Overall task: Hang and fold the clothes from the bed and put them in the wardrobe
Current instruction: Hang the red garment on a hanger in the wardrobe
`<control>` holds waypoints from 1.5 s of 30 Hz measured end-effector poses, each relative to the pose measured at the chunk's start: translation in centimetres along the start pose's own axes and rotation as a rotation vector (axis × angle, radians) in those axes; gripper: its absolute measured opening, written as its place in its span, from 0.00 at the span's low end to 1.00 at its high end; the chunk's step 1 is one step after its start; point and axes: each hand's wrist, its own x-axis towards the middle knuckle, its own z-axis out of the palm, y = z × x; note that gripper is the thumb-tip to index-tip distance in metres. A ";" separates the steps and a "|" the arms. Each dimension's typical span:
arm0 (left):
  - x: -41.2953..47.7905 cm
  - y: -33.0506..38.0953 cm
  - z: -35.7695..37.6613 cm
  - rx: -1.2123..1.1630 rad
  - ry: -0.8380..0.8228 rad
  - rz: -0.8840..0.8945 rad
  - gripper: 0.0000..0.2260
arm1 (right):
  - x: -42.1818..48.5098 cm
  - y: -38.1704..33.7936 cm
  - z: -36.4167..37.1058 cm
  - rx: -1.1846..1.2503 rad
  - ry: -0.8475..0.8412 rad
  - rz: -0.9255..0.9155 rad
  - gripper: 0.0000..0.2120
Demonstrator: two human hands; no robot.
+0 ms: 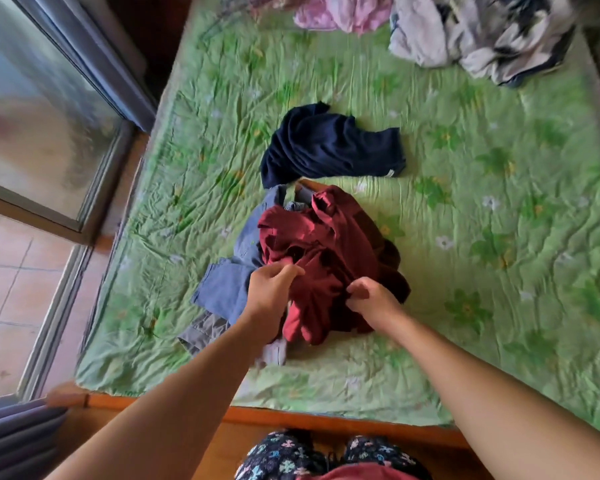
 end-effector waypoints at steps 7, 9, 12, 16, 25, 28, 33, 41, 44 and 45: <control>-5.8 12.1 -1.8 -0.207 -0.185 0.205 0.03 | -1.1 -3.2 -0.2 -0.283 0.053 -0.187 0.40; -7.8 15.5 -2.4 -0.248 -0.229 0.278 0.02 | -0.7 -4.8 -0.5 -0.296 0.091 -0.229 0.43; -10.3 19.6 -3.2 -0.334 -0.338 0.375 0.10 | -1.8 -8.5 -1.2 -0.299 0.115 -0.338 0.37; -13.3 24.1 -4.3 -0.466 -0.436 0.448 0.05 | -4.2 -13.9 -2.0 -0.418 0.137 -0.471 0.23; -10.4 23.6 -8.1 -0.085 -0.055 0.560 0.09 | -7.6 -21.8 -5.5 0.168 0.263 -0.435 0.09; -8.7 20.7 -8.4 0.251 0.041 0.563 0.10 | -9.3 -25.5 -7.4 0.215 0.228 -0.431 0.14; -8.8 18.0 -6.1 0.765 -0.380 0.483 0.18 | -12.0 -30.6 -9.5 0.267 0.115 -0.403 0.10; -9.2 18.1 -1.1 0.652 -0.264 0.736 0.06 | -14.1 -32.9 -12.2 0.405 -0.004 -0.420 0.05; -8.1 19.3 -1.7 0.510 -0.180 0.729 0.09 | -13.7 -31.7 -13.9 0.283 0.142 -0.479 0.09; -8.0 19.8 -2.1 0.462 -0.122 0.718 0.08 | -13.5 -31.2 -14.4 0.183 0.194 -0.492 0.11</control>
